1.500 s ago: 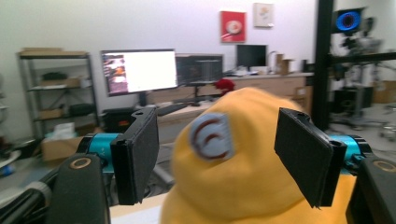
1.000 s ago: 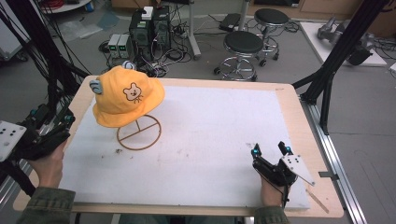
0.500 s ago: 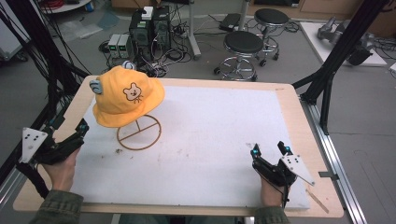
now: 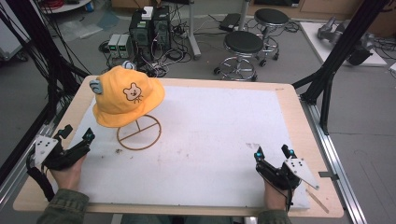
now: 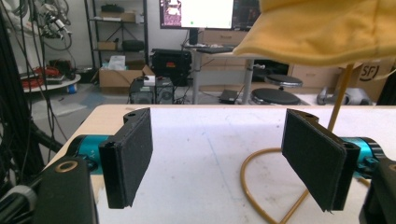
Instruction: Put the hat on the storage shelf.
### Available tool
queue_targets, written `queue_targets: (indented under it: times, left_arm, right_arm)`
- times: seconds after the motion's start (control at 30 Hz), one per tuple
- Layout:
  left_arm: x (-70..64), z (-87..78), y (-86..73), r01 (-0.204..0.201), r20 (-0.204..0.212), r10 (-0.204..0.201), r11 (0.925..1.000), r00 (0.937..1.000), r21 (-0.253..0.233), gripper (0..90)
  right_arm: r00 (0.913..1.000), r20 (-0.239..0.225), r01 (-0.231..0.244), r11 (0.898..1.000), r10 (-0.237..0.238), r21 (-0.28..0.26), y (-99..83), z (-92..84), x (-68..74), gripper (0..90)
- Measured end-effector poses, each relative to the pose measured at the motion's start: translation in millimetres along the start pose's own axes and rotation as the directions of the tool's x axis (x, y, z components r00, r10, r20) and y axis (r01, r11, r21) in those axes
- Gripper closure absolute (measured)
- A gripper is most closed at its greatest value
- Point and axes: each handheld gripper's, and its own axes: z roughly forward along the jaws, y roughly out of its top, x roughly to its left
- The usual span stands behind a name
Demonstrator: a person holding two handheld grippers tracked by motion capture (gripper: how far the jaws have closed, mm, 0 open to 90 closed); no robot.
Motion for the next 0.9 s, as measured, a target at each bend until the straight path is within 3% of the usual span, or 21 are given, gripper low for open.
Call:
queue_targets:
  times: [0.23, 0.9]
  left_arm:
    - [-5.6, 2.2, -14.7, 0.004, 0.001, -0.004, 0.9982, 1.0000, 0.060, 25.0]
    - [-1.4, -0.6, -16.0, 0.049, -0.009, -0.049, 0.9972, 0.9988, 0.057, 25.6]
  right_arm:
    - [0.9999, -0.007, -0.011, 1.000, 0.011, 0.008, -0.9, -0.1, -1.4, 11.0]
    - [0.9992, -0.021, -0.032, 0.999, 0.033, 0.026, -2.1, 1.5, -0.8, 11.0]
